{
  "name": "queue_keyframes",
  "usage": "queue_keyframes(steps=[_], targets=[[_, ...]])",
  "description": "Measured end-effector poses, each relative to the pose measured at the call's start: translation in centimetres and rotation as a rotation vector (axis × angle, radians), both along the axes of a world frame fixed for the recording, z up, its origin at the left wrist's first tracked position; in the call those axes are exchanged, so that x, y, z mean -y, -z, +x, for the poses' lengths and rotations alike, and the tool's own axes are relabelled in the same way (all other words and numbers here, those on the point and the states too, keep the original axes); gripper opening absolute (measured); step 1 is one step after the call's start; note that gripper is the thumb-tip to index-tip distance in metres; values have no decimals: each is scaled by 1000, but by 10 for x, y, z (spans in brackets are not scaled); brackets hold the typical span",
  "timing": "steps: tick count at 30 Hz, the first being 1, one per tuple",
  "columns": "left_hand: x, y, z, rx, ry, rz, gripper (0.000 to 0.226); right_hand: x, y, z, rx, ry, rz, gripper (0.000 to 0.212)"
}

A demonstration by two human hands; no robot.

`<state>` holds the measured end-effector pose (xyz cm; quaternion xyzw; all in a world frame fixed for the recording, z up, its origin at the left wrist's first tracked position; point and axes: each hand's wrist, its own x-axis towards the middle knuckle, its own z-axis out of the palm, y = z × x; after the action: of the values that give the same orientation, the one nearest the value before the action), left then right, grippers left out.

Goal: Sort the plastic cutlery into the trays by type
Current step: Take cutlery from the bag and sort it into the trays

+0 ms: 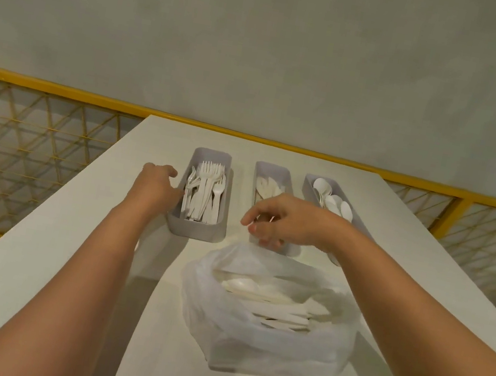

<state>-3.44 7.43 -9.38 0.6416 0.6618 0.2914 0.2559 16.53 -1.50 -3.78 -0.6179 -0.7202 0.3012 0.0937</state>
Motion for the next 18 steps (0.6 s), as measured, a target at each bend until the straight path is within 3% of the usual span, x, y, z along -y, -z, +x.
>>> queue_keyframes(steps=[4,8,10,13,15,18], targets=[[21,-22,20,22,95,169,33,22,12,28,-4,-36,-79,20],[56,-36,53,7,448,180,6,33,25,47,25,-49,-81,19],[73,-35,70,-72,707,118,8,37,29,55,52,-51,-64,18],[94,-25,90,-341,978,-59,12,43,34,61,89,-98,-108,15],[102,-15,99,-472,1029,-155,27,45,39,65,87,-127,-143,12],[105,-7,101,-481,988,-187,42,48,47,71,46,-102,-119,13]])
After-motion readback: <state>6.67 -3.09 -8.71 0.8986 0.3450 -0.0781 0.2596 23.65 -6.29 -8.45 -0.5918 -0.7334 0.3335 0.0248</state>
